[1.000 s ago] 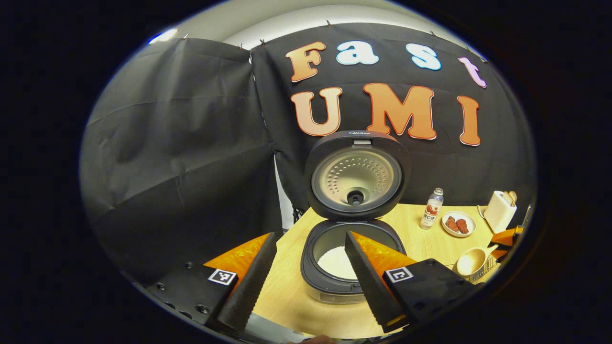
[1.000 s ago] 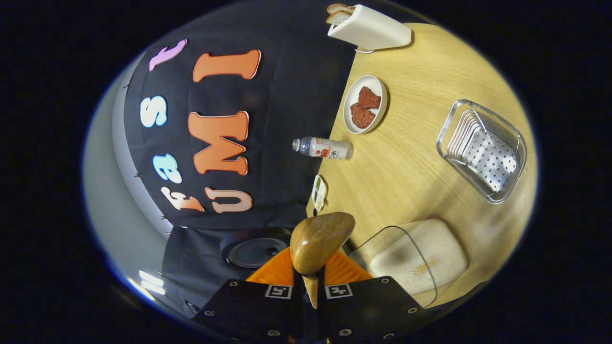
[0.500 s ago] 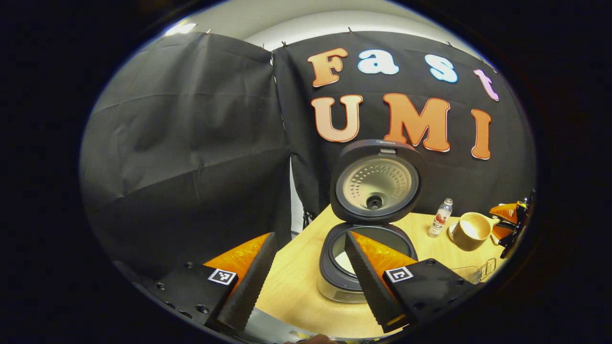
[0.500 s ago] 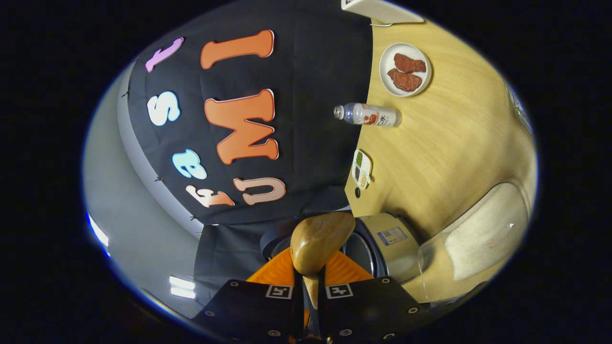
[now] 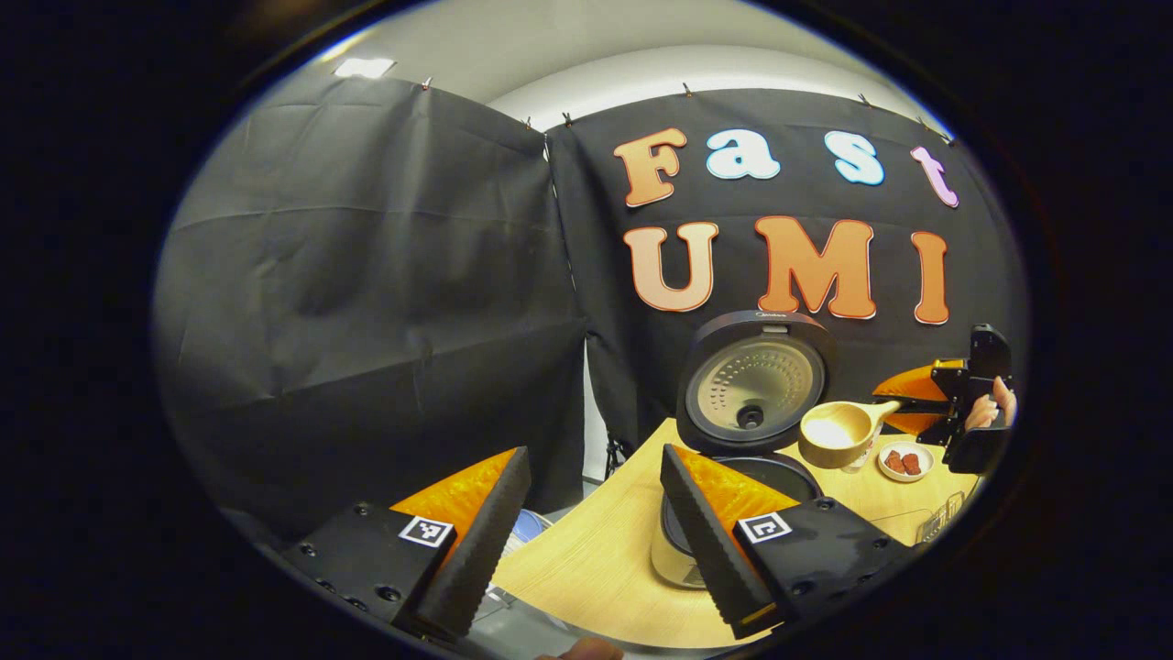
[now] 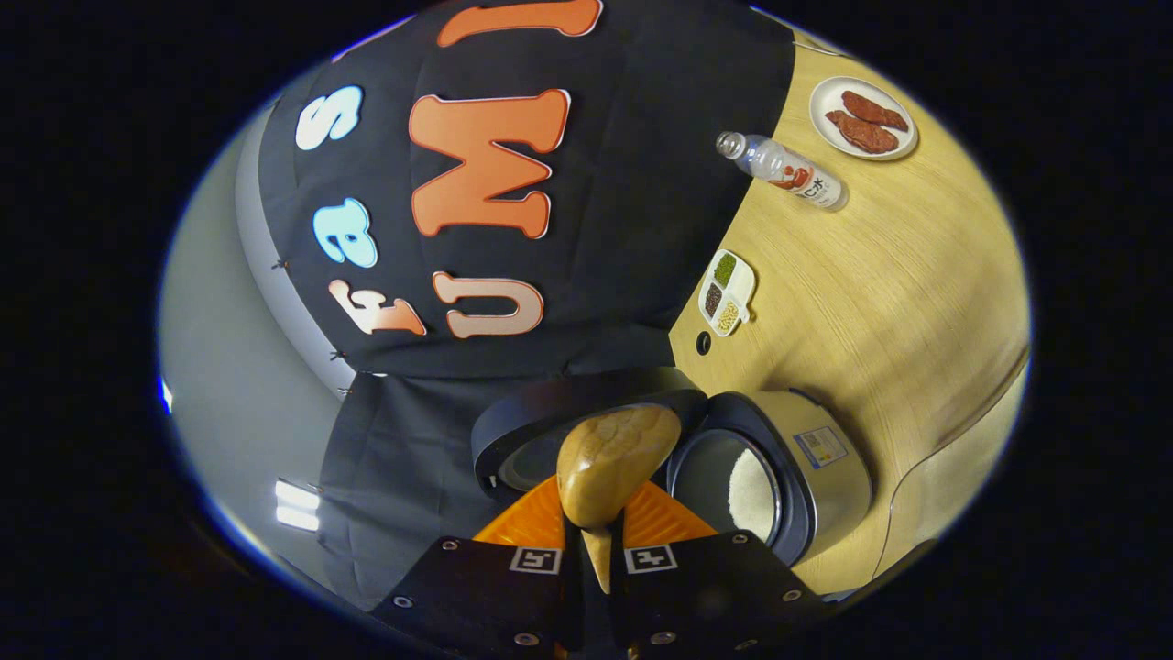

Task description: Close the left gripper, press the button to open the rice cooker; take a wooden spoon from the chopstick holder with the right hand, scoop a spoonful of rice and pour it into the rice cooker, then put the wooden spoon back into the chopstick holder.

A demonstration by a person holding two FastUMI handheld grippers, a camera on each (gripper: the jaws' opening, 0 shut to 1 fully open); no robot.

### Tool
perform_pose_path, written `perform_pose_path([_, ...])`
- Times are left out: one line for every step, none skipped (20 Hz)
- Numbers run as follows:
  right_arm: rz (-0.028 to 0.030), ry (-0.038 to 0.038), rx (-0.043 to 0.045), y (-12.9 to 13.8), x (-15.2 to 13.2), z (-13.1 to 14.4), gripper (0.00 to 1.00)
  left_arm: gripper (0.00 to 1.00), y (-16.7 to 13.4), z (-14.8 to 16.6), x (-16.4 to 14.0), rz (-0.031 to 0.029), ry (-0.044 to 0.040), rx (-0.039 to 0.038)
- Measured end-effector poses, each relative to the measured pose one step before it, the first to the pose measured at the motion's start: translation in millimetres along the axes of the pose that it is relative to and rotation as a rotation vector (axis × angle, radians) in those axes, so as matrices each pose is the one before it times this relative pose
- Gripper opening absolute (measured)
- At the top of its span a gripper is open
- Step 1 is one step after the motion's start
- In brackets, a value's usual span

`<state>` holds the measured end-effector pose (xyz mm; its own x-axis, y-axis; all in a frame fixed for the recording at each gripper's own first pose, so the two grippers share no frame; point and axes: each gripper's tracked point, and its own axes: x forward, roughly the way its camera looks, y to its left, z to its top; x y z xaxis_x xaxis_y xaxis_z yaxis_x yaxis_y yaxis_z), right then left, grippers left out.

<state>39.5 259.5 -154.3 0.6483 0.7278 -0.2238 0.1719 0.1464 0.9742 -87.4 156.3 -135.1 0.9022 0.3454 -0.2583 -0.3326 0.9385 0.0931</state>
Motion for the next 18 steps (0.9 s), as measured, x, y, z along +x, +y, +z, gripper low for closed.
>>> perform_pose_path([-0.01173, 0.00287, -0.02966, 0.82, 8.35, -2.85, 0.11, 0.91, 4.64, -0.99, 1.18, 0.00508, 0.00074, 0.00142])
perform_pose_path([-0.01129, 0.00281, -0.0288, -0.5, 8.48, -4.0, 0.11, 0.91, 6.23, -1.39, -0.08, 0.00809, 0.00147, 0.00287])
perform_pose_path([-0.01697, -0.00301, -0.03956, -1.46, 7.76, -3.54, 0.11, 0.91, 3.7, -2.44, 1.9, 0.00655, 0.00376, -0.00068])
perform_pose_path([-0.01764, -0.00233, -0.03626, -0.72, 4.18, -1.89, 0.11, 0.91, 4.16, -3.1, 0.94, 0.00834, 0.00675, -0.00205])
perform_pose_path([-0.019, -0.00136, -0.03922, -1.8, 7.09, -2.32, 0.11, 0.91, 3.02, -4.0, 0.66, 0.00613, 0.00853, -0.00395])
perform_pose_path([-0.01378, 0.00233, -0.03873, 0.39, 5.24, -3.69, 0.11, 0.91, 4.59, -5.3, 0.8, 0.01037, 0.00762, -0.0024])
perform_pose_path([-0.02011, -0.00257, -0.04208, -1.32, 3.87, -1.86, 0.11, 0.91, 4.25, -1.93, -0.39, 0.00945, 0.00648, -0.00317])
perform_pose_path([-0.01471, -0.00468, -0.04923, 1.43, 1.34, -2.16, 0.11, 0.92, 3.67, -2.69, 0.88, 0.00985, 0.00748, -0.00223])
perform_pose_path([-0.01993, -0.00639, -0.06112, -0.45, 3.69, -0.99, 0.11, 0.92, 4.69, -1.3, 0.33, 0.01046, 0.00886, -0.00144])
perform_pose_path([-0.01676, -0.01961, -0.05594, -1.75, 2.86, -1.36, 0.11, 0.92, 2.12, -4.74, 1.48, 0.00744, 0.01109, 0.0002])
perform_pose_path([-0.01014, -0.02142, -0.06329, -0.44, -0.22, 0.87, 0.11, 0.92, 0.76, -2.79, 0.68, 0.00281, 0.00723, 0.00017])
perform_pose_path([-0.00799, -0.01254, -0.05455, 1.29, 1.49, -0.95, 0.11, 0.98, 0.28, -1.79, 1.1, 0.00087, 0.00995, 0.00241])
perform_pose_path([-0.00687, -0.00702, -0.05164, 0.68, 1.87, -1.39, 0.11, 0.98, 0.11, -0.83, -1.08, 0.00164, 0.00157, 0.00442])
perform_pose_path([0.00023, -0.0059, -0.05559, 1.28, 1.48, -0.61, 0.11, 0.97, 0.14, 0.34, -0.48, 0.0027, -0.00264, 0.00487])
perform_pose_path([0.00071, -0.00898, -0.05459, 0.28, 0.41, 0.61, 0.11, 0.97, -0.02, 2.01, -0.93, 0.00476, -0.00376, 0.00266])
perform_pose_path([0.00673, -0.00811, -0.05306, -0.74, -0.19, 1.39, 0.11, 0.97, 1.07, 0.17, 0.76, 0.0026, -0.00124, -0.0003])
perform_pose_path([0.01052, -0.0108, -0.03944, -0.59, -1.03, 3.12, 0.11, 0.97, -0.56, 1.05, -1.26, 0.00046, 0.00081, -0.00208])
perform_pose_path([0.00633, -0.00815, -0.03937, -0.49, -0.57, 3.49, 0.11, 0.98, -2.01, -1.69, -0.55, -0.00101, 0.00145, -0.00254])
